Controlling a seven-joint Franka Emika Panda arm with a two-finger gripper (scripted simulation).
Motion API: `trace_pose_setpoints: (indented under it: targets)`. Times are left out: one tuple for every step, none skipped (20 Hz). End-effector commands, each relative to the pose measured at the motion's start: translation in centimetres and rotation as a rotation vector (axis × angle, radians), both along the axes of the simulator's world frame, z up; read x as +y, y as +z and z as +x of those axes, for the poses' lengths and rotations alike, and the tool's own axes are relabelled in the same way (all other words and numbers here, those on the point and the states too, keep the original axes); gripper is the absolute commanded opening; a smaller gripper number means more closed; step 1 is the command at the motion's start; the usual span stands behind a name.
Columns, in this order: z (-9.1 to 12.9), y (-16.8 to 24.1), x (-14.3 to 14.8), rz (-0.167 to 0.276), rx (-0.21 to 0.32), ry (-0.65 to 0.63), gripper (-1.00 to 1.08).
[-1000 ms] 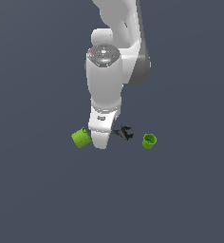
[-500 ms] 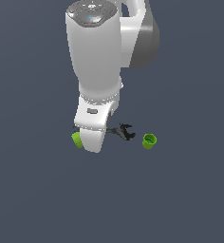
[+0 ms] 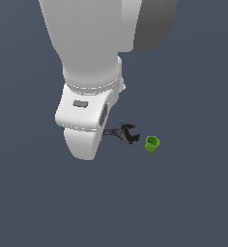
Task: Pick up a designated object from a clutter of objects.
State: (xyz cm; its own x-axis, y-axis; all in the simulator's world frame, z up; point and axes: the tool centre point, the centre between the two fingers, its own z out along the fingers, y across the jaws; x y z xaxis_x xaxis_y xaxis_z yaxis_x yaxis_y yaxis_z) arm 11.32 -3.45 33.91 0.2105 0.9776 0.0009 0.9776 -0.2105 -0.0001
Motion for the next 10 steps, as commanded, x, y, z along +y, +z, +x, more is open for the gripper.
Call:
trace_pose_setpoints:
  targets:
    - [0.8,1.2,-0.2,0.0,0.0,0.0,-1.0]
    - [1.1,1.7,-0.2,0.0,0.0,0.0,-1.0]
    - [1.3,2.1,-0.3,0.0,0.0,0.0,-1.0]
    - [1.6,2.4,-0.3,0.0,0.0,0.0,-1.0]
    - [1.8,2.8,-0.4,0.0,0.0,0.0,-1.0]
    - [2.0,3.1,-0.4,-0.001,0.0,0.0,-1.0]
    - [2.2,3.3,-0.4,-0.001,0.0,0.0,-1.0]
    - [2.4,3.6,-0.5,-0.001,0.0,0.0,-1.0]
    - [2.6,3.8,-0.5,-0.001,0.0,0.0,-1.0]
    - [2.7,4.0,-0.5,-0.001,0.0,0.0,-1.0]
